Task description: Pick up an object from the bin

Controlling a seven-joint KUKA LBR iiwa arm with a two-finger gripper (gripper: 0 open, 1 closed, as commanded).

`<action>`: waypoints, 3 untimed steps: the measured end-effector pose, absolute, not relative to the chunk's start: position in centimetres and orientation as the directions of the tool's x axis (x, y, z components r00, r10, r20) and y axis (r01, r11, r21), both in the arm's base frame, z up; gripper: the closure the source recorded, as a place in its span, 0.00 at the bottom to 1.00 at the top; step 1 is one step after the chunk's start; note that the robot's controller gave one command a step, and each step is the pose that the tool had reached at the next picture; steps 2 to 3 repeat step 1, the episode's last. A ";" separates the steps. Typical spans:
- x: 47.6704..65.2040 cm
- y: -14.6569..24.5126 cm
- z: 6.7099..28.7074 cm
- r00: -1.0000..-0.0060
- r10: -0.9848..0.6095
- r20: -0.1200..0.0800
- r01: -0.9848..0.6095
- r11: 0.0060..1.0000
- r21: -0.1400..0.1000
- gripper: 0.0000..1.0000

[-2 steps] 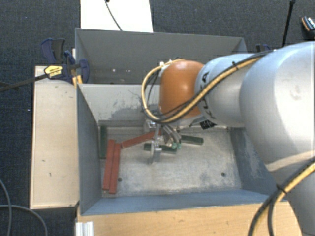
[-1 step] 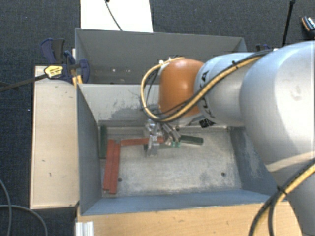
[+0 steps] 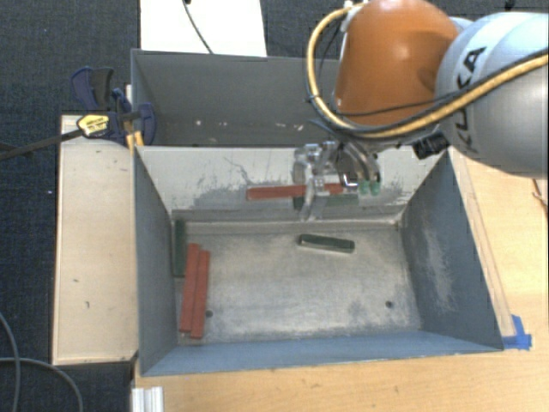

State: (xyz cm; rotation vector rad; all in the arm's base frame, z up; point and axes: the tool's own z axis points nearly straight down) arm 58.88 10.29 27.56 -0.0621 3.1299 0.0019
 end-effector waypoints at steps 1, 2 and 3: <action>57.0 9.5 25.9 -0.987 -0.159 0.000 -0.159 0.987 0.000 1.00; 57.0 9.5 25.9 -0.987 -0.159 0.000 -0.159 0.987 0.000 1.00; 57.0 9.5 25.9 -0.987 -0.159 0.000 -0.159 0.987 0.000 1.00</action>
Offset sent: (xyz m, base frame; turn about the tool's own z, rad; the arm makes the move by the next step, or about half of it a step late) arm -0.0190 -0.0077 -0.0166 -0.1207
